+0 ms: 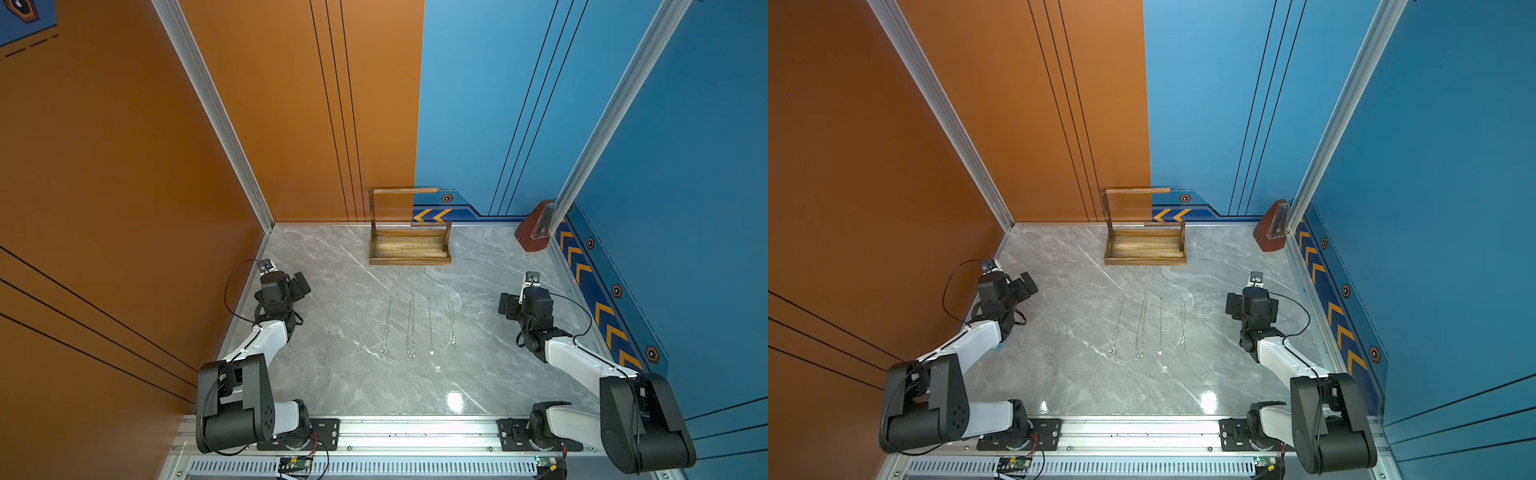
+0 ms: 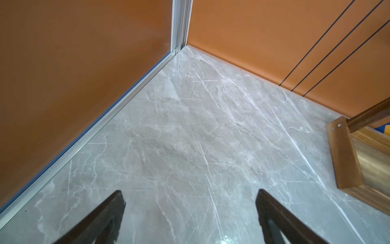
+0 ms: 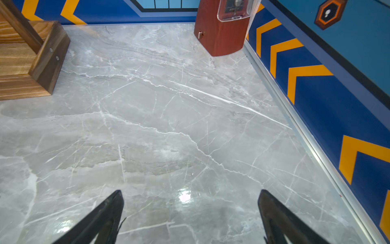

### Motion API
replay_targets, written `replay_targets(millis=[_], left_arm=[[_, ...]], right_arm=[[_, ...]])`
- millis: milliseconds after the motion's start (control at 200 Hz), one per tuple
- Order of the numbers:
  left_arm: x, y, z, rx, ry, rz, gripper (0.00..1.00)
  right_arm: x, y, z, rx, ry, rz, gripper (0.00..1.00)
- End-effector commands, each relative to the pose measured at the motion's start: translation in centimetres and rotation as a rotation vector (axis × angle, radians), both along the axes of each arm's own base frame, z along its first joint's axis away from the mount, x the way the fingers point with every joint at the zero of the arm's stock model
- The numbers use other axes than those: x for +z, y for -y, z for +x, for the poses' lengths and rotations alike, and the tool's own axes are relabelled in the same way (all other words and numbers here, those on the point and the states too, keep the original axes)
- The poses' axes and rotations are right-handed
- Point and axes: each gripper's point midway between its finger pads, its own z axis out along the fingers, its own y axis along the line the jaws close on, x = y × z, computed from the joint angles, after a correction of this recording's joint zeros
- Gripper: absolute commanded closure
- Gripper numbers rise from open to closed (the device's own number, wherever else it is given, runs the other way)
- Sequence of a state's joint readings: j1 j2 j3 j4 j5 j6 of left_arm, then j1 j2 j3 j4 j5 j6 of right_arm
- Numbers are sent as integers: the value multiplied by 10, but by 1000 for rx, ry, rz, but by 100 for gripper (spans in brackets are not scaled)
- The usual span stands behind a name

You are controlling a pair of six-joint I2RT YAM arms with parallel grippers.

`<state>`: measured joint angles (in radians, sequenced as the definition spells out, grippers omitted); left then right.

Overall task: Take the necklace off the jewelry display stand
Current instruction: Reset both arms

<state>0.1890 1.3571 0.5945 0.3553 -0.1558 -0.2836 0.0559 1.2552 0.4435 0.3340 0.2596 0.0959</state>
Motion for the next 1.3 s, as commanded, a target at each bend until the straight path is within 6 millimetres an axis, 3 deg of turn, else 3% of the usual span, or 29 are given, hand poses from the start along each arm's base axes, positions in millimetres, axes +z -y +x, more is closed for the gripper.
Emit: replay_targets(millis=[0, 160, 330, 515, 706, 836, 1046, 1101, 1296], left_arm=[[3, 2, 4, -29, 31, 37, 2], [6, 23, 6, -109, 25, 99, 2], [-18, 53, 7, -207, -58, 202, 2], [-29, 64, 7, -244, 19, 198, 2], [-39, 108, 3, -422, 95, 312, 2], [-38, 104, 4, -397, 90, 319, 2], [-38, 73, 5, -244, 78, 278, 2], [-39, 70, 3, -225, 74, 280, 2], [-38, 86, 2, -300, 75, 303, 2]], right_arm=[[4, 9, 15, -16, 75, 36, 0], [6, -4, 25, 39, 90, 19, 0], [11, -11, 28, 73, 178, 6, 0], [5, -24, 30, 96, 176, -79, 0], [10, -27, 18, 98, 242, -100, 0], [5, -27, 17, 111, 257, -79, 0], [-5, -19, 28, 79, 223, -61, 0], [-10, -10, 32, 44, 167, -27, 0], [-11, -6, 34, 43, 171, 1, 0]])
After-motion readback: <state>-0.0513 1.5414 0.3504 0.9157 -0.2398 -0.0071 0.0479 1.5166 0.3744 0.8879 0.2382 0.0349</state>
